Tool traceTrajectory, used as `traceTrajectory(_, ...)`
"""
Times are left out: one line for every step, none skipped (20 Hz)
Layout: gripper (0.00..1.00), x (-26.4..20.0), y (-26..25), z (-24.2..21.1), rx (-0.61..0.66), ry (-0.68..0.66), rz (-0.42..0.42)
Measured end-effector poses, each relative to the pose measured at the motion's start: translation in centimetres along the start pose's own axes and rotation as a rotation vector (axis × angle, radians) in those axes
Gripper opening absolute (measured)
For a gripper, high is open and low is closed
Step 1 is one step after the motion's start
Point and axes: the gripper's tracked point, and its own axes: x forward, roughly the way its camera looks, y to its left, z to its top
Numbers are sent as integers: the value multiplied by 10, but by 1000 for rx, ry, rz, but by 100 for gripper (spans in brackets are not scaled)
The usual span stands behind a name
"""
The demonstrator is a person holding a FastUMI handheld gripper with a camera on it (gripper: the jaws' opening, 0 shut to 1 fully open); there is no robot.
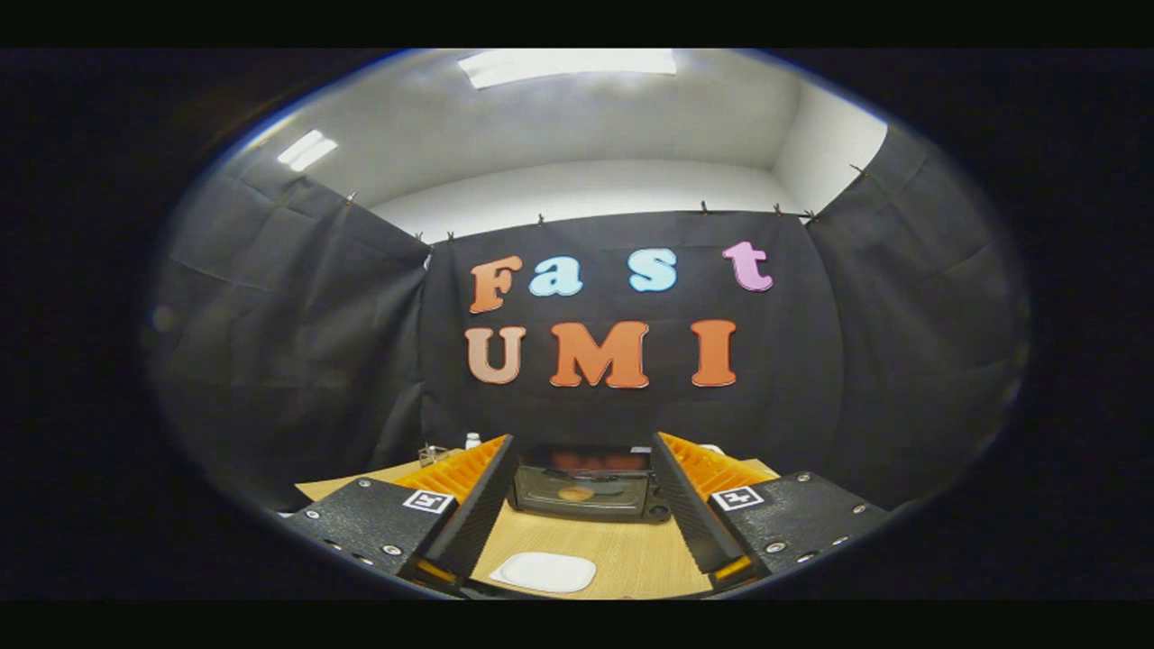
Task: Open the toaster oven, put the food inside, and close the toaster oven door.
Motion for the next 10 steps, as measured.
traceTrajectory(88,0,1,1,-3,-2,2)
traceTrajectory(88,-2,2,0,-6,-2,4)
traceTrajectory(88,-3,3,0,-9,-1,4)
traceTrajectory(88,-4,4,1,-12,1,7)
traceTrajectory(88,-4,5,1,-13,-1,8)
traceTrajectory(88,-5,5,2,-14,-1,10)
traceTrajectory(88,-5,6,1,-13,-4,11)
traceTrajectory(88,-5,5,4,-12,-9,10)
traceTrajectory(88,-6,6,5,-14,-12,9)
traceTrajectory(88,-6,5,6,-15,-14,7)
